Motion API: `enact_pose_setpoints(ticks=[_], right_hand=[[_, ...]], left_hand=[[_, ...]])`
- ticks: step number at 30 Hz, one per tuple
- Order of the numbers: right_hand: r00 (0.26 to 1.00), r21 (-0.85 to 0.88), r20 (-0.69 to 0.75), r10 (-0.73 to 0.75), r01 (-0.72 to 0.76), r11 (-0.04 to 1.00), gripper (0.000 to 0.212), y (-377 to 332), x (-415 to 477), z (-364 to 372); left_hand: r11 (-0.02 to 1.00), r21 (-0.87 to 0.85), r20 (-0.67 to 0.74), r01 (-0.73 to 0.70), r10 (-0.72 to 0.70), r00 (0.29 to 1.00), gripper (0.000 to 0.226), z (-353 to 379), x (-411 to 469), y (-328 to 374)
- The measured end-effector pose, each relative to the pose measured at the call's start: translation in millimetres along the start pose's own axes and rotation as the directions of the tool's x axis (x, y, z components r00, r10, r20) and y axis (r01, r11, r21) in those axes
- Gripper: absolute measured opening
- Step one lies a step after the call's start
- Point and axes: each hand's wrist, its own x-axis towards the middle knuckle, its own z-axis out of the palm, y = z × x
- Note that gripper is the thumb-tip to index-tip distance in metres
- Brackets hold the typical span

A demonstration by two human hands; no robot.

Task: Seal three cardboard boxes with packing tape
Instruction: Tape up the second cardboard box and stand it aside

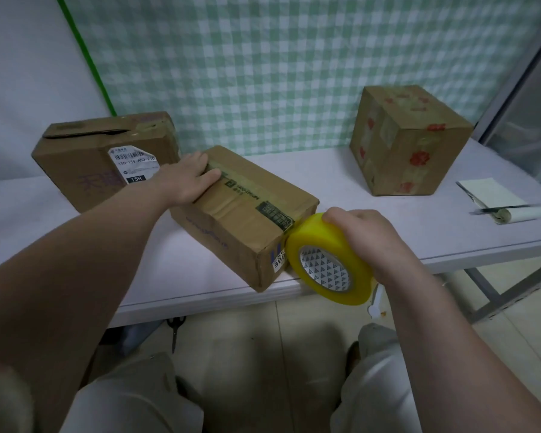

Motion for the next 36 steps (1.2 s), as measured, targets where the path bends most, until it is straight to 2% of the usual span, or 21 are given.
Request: enact_pose_setpoints(ticks=[4,7,14,17,21,26,32,36], right_hand=[[1.0,-0.01,-0.007,-0.004,0.004,1.0,0.047,1,2,2],[1.0,-0.015,-0.019,-0.01,0.009,1.0,0.047,3,2,4],[1.0,-0.032,-0.024,-0.011,0.01,0.999,0.045,1,0,4],[1.0,-0.039,-0.015,-0.009,0.009,0.999,0.04,0,-1,2],[1.0,-0.039,-0.013,-0.005,0.004,0.999,0.038,2,-2,1],[1.0,-0.016,-0.006,0.006,-0.006,1.0,0.039,3,-2,3],[1.0,0.064,0.008,0.029,-0.03,0.997,0.033,8,-10,2],[0.999,0.164,0.025,0.045,-0.049,0.985,0.032,15,-23,2]], left_hand=[[0.998,0.067,0.042,-0.012,0.009,0.999,0.041,2,-1,1],[0.986,0.151,0.09,-0.069,0.056,0.994,0.063,9,-14,14],[0.96,0.119,0.155,-0.254,0.234,0.96,0.086,18,-70,73],[0.936,0.113,0.142,-0.335,0.318,0.937,0.084,25,-87,92],[0.915,0.127,0.153,-0.382,0.363,0.919,0.07,30,-91,100],[0.913,0.152,0.213,-0.378,0.343,0.915,0.082,27,-90,102],[0.897,0.195,0.117,-0.396,0.379,0.918,0.088,36,-94,101],[0.915,0.073,-0.099,-0.396,0.402,0.91,0.079,46,-105,94]])
